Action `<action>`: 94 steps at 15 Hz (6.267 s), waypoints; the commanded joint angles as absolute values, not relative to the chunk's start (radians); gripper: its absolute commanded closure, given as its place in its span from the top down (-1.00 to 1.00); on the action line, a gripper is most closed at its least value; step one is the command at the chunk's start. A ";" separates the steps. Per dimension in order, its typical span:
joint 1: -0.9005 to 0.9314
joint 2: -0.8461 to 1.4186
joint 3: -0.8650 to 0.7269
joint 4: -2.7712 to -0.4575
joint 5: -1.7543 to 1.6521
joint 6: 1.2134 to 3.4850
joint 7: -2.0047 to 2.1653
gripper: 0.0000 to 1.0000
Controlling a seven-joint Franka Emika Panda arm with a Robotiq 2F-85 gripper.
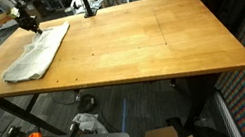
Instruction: Fold the white towel in half from right to left
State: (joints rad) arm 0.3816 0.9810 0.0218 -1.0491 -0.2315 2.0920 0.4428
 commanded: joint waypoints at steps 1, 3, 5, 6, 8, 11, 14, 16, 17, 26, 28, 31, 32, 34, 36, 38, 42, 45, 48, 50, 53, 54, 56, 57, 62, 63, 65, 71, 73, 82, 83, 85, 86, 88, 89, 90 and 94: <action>0.383 1.038 0.005 -0.908 -0.180 2.044 0.459 -1.00; 0.377 1.053 0.012 -0.869 -0.150 2.030 0.475 -0.99; 0.375 1.068 0.017 -0.832 -0.117 2.017 0.493 -0.98; 0.376 1.077 0.016 -0.814 -0.107 2.011 0.501 -0.68; 0.376 1.094 0.013 -0.782 -0.086 2.001 0.525 -0.25; 0.359 1.105 0.030 -0.757 -0.067 2.006 0.549 0.20; 0.353 1.111 0.004 -0.747 -0.090 2.034 0.576 0.65; 0.330 1.108 0.003 -0.748 -0.093 2.014 0.556 0.95; 0.316 1.106 0.006 -0.752 -0.088 2.005 0.546 1.00; 0.124 0.987 0.169 -0.962 0.013 1.917 0.135 0.50; 0.094 0.938 0.183 -1.047 0.011 1.936 0.080 0.32; 0.051 0.842 0.192 -1.195 0.002 1.966 0.028 -0.16; 0.041 0.815 0.193 -1.239 -0.001 1.975 0.014 -0.34; 0.042 0.755 0.165 -1.321 0.035 1.944 -0.039 -0.61; 0.030 0.701 0.172 -1.412 0.061 1.946 -0.070 -0.86; 0.025 0.654 0.178 -1.507 0.094 1.979 -0.096 -0.94; 0.030 0.574 0.171 -1.684 0.121 2.058 -0.147 -0.87; 0.035 0.555 0.163 -1.764 0.107 2.138 -0.172 -0.83; 0.036 0.538 0.155 -1.831 0.095 2.223 -0.189 -0.88; 0.036 0.528 0.152 -1.851 0.096 2.263 -0.192 -0.85; 0.033 0.518 0.147 -1.870 0.101 2.308 -0.185 -0.86; 0.033 0.518 0.143 -1.871 0.098 2.322 -0.182 -0.86; 0.033 0.517 0.135 -1.874 0.095 2.340 -0.174 -0.87; 0.033 0.518 0.132 -1.873 0.095 2.345 -0.172 -0.86; 0.030 0.520 0.121 -1.869 0.093 2.351 -0.166 -0.86; 0.029 0.519 0.120 -1.870 0.093 2.352 -0.167 -0.85; 0.022 0.510 0.123 -1.872 0.104 2.341 -0.174 -0.49; -0.024 0.383 0.135 -1.964 0.165 2.318 -0.198 0.38; -0.035 0.318 0.127 -2.030 0.170 2.337 -0.206 0.69; -0.035 0.090 0.069 -2.211 0.183 2.360 -0.130 1.00; -0.035 0.154 0.070 -2.167 0.185 2.355 -0.166 0.98; -0.034 0.126 0.065 -2.184 0.184 2.354 -0.153 0.99; -0.034 0.121 0.065 -2.188 0.184 2.354 -0.149 0.99; -0.033 0.119 0.065 -2.192 0.184 2.354 -0.146 0.99; -0.033 0.119 0.065 -2.193 0.184 2.354 -0.145 0.99; -0.033 0.119 0.065 -2.193 0.184 2.354 -0.144 0.99; -0.033 0.119 0.065 -2.194 0.184 2.354 -0.142 0.99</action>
